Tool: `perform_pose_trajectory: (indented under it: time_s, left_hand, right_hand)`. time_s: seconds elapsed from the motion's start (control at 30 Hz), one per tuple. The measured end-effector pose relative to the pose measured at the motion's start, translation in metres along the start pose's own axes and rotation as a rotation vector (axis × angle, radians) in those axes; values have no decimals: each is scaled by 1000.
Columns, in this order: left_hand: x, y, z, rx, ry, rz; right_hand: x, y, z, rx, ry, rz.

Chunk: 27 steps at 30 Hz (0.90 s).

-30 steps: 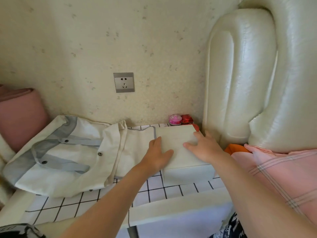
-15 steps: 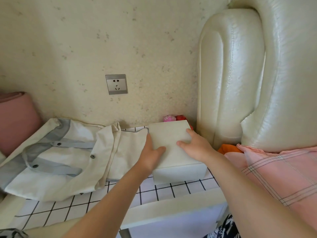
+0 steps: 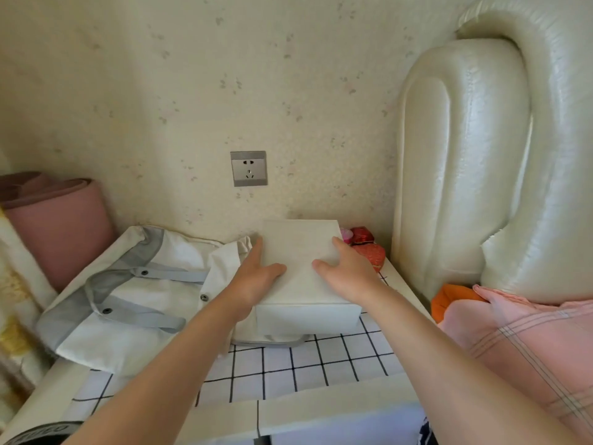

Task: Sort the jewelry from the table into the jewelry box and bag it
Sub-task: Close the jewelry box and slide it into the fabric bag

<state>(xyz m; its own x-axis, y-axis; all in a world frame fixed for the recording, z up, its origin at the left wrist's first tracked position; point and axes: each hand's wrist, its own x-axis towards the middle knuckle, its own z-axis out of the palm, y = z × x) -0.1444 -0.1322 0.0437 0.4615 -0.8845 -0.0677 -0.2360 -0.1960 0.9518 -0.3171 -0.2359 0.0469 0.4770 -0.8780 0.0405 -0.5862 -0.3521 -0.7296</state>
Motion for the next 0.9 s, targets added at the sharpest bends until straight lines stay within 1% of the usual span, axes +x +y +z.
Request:
perform_pose_trajectory:
  time_s: [0.23, 0.37, 0.47, 0.57, 0.63, 0.7, 0.73, 0.8, 0.9]
  left_hand:
    - [6, -38, -40, 13, 54, -60]
    - [8, -48, -46, 31, 29, -70]
    - [9, -50, -48, 64, 11, -71]
    - [6, -52, -51, 69, -13, -17]
    - [4, -54, -56, 43, -9, -11]
    - [6, -58, -62, 23, 33, -19]
    - [6, -63, -67, 55, 57, -15]
    - [5, -72, -76, 217, 83, 4]
    - [3, -93, -85, 545, 27, 35]
  right_hand:
    - [8, -20, 49, -13, -138, 3]
    - [9, -19, 61, -44, -173, 18]
    - [10, -19, 65, -123, -204, 44]
    - [8, -21, 68, -260, -213, 33]
    - [5, -27, 70, -363, -186, -22]
    - [2, -36, 74, -448, -149, -118]
    - [1, -41, 77, -473, -137, -179]
    - [1, -51, 84, -516, -135, -312]
    - [1, -63, 98, -527, -176, -469]
